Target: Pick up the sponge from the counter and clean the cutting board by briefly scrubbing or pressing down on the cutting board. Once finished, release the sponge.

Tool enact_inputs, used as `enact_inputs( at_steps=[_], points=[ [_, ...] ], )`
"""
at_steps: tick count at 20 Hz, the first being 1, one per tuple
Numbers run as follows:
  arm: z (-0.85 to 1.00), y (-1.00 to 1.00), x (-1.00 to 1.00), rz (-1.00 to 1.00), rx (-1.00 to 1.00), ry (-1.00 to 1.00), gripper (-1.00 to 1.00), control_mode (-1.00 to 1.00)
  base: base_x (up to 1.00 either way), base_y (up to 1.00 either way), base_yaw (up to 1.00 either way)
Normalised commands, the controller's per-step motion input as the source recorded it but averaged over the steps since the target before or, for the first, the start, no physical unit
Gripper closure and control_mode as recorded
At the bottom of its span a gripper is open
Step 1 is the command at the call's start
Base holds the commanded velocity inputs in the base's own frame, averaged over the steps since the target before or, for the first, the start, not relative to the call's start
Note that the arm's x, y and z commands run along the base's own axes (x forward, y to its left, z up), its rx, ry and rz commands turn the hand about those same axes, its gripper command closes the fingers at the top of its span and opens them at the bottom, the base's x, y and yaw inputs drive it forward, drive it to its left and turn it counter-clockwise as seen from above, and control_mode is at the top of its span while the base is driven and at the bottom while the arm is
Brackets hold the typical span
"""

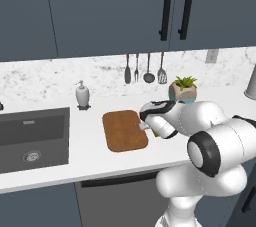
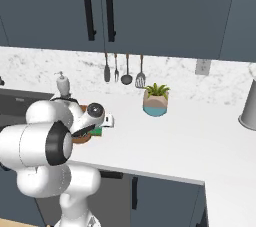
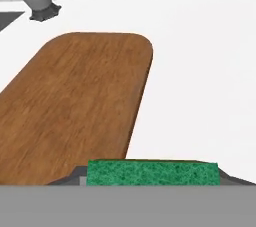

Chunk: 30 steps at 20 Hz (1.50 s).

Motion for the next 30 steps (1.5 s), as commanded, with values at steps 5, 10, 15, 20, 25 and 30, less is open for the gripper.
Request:
enact_inputs(
  at_steps=[5,10,15,20,25,30],
  points=[
    [0.06,-1.00,0.05,-0.22,0.01,0.00,1.00,-1.00,0.00,0.00,0.00],
    [0.14,-1.00,0.29,-0.20,0.00,0.00,1.00,-1.00,0.00,0.00,0.00],
    [0.08,-0.73,0.20,-0.14,0.00,0.00,-1.00,-1.00,0.00,0.00,0.00],
    [-0.15,-0.12,0.00,-0.04,0.01,0.00,-1.00,-1.00,0.00,0.00,0.00],
    [-0.05,-0.02,0.00,-0.02,0.02,0.00,-1.00,-1.00,0.00,0.00,0.00],
    [0.25,0.00,-0.18,-0.02,0.00,-0.09,-1.00,-1.00,0.00,0.00,0.00]
  ],
)
